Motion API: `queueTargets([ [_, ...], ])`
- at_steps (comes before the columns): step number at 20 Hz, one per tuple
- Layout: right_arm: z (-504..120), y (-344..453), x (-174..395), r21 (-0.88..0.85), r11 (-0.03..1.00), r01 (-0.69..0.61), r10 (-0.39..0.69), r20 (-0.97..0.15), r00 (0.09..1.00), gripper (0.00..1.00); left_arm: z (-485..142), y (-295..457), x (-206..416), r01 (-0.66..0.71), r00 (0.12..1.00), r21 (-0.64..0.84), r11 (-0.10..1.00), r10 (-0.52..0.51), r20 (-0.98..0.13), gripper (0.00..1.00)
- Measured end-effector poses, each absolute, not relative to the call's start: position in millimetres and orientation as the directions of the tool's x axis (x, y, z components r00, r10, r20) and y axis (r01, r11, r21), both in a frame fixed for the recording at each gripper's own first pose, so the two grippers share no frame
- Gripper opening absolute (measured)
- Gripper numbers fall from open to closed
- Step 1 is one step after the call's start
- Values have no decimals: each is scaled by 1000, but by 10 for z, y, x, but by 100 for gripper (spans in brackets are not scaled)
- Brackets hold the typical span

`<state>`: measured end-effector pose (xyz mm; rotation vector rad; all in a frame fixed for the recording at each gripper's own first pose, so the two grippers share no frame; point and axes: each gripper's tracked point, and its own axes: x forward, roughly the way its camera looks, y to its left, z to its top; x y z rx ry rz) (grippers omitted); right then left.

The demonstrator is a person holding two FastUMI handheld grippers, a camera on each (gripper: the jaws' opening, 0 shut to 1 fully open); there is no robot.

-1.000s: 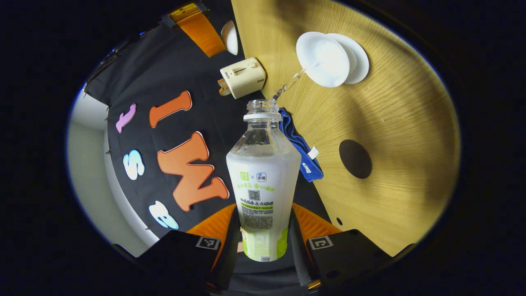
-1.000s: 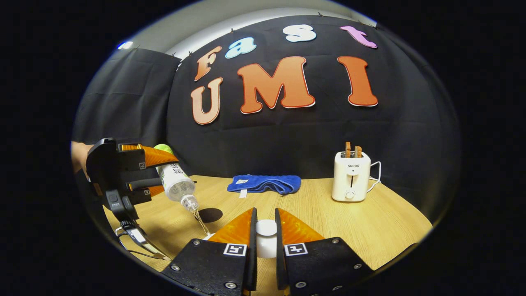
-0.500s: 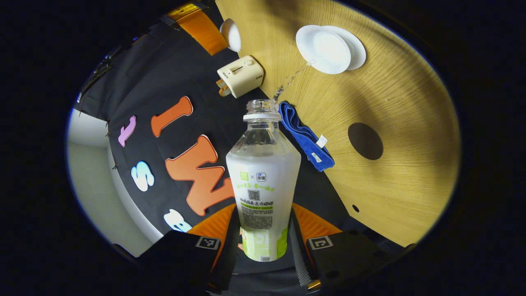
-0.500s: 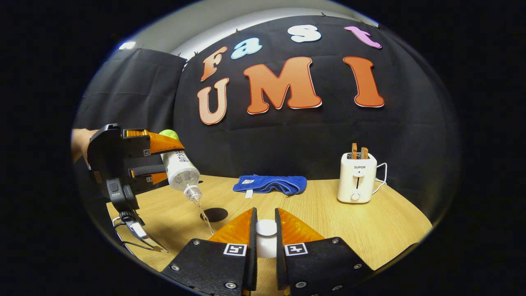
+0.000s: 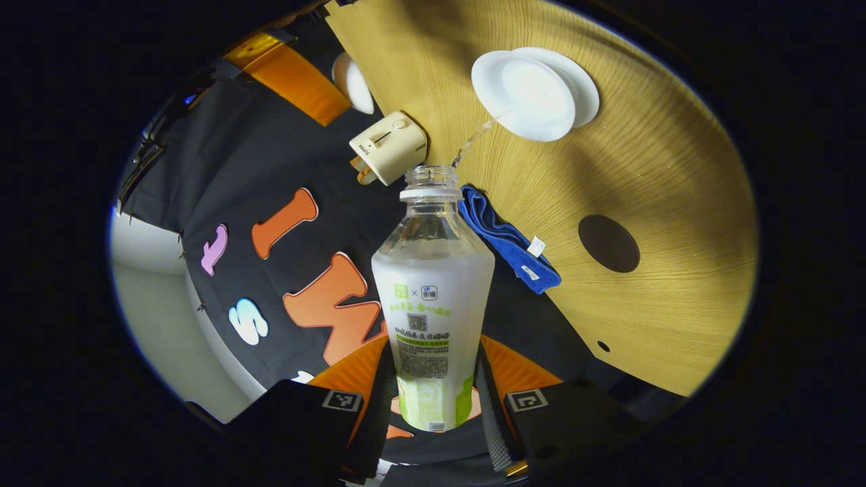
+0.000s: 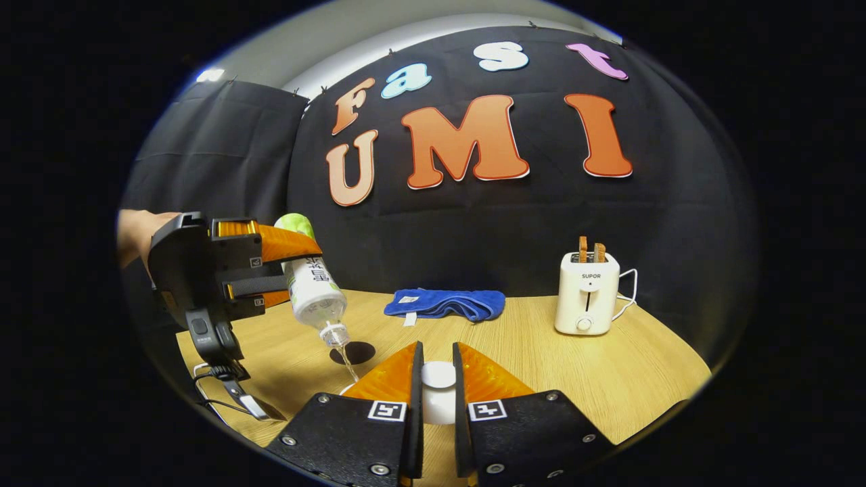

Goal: Open the teacup lid with one hand, grasp the water bottle and pour water into the teacup with the other hand; after pouring, place the water bottle on the coaster and then close the teacup lid.

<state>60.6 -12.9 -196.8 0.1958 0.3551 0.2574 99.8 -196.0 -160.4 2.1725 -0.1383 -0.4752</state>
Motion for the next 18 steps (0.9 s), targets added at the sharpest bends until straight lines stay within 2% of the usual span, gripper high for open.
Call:
queueTargets([
  [2, -1979, -118, 596, 234, 948, -216, 285, -318, 904, 19, -1681, -1981, 992, 71, 915, 786, -614, -275, -297, 62],
  [5, -2001, -101, 591, 241, 945, -220, 291, -321, 901, 19, -1767, -2038, 971, 71, 908, 789, -610, -288, -304, 65],
  [8, -2030, -82, 591, 243, 944, -222, 295, -325, 899, 19, -1862, -2017, 945, 102, 899, 820, -563, -300, -318, 63],
  [13, -2109, -75, 594, 253, 941, -224, 303, -337, 891, 19, -1812, -1963, 999, 171, 899, 922, -347, -328, -290, 63],
  [14, -2114, -82, 605, 260, 940, -220, 302, -338, 891, 19, -1765, -1942, 1017, 186, 900, 940, -285, -335, -280, 60],
  [18, -2155, -48, 636, 276, 936, -216, 305, -337, 891, 19, -1500, -1850, 1124, 165, 926, 985, -57, -335, -175, 63],
])
